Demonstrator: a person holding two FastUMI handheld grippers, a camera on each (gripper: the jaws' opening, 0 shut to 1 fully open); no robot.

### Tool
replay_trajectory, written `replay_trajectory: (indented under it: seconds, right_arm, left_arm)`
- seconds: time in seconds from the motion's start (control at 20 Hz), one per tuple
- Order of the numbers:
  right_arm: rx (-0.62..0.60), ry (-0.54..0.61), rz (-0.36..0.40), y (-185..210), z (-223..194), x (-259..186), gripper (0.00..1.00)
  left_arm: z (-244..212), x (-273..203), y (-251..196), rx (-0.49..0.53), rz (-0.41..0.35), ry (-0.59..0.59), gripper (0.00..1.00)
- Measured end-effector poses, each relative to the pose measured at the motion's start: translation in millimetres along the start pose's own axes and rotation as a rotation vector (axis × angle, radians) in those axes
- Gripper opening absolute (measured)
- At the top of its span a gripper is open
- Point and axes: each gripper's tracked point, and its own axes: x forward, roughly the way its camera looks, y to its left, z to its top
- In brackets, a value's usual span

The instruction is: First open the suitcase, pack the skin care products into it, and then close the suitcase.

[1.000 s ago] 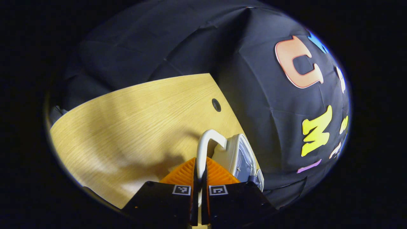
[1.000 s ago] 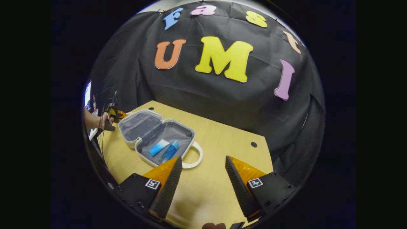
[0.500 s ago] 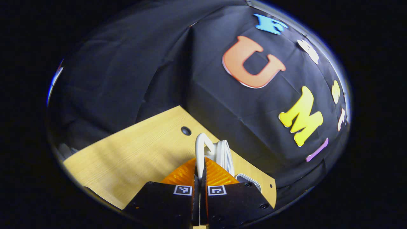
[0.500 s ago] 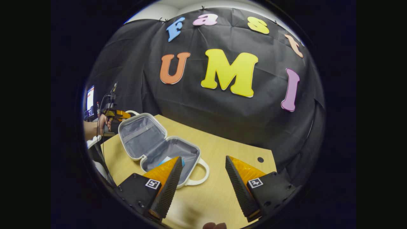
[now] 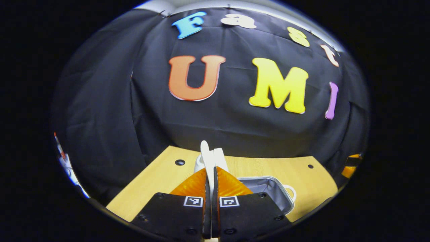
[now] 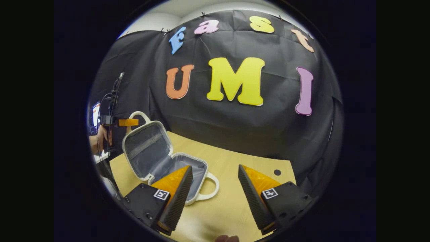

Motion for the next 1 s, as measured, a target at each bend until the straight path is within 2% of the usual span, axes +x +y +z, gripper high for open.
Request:
replay_trajectory:
  seconds: [0.15, 0.35, 0.6, 1.0]
  right_arm:
    - [0.010, -0.005, -0.036, -27.1, -9.0, -8.6, 0.81]
    - [0.047, 0.019, -0.091, -64.3, -26.0, -17.1, 0.81]
    - [0.070, 0.045, -0.145, -102.9, -43.1, -29.4, 0.81]
    - [0.054, 0.107, -0.306, -182.6, -68.3, -73.7, 0.81]
  left_arm:
    - [2.2, -14.9, -34.2, 0.070, 0.052, -0.022, 0.04]
    - [5.6, -25.5, -90.7, 0.166, 0.037, -0.040, 0.04]
    - [-0.4, -1.9, -152.9, 0.299, 0.024, -0.011, 0.04]
    - [-65.6, 46.2, -260.2, 0.252, -0.058, 0.090, 0.04]
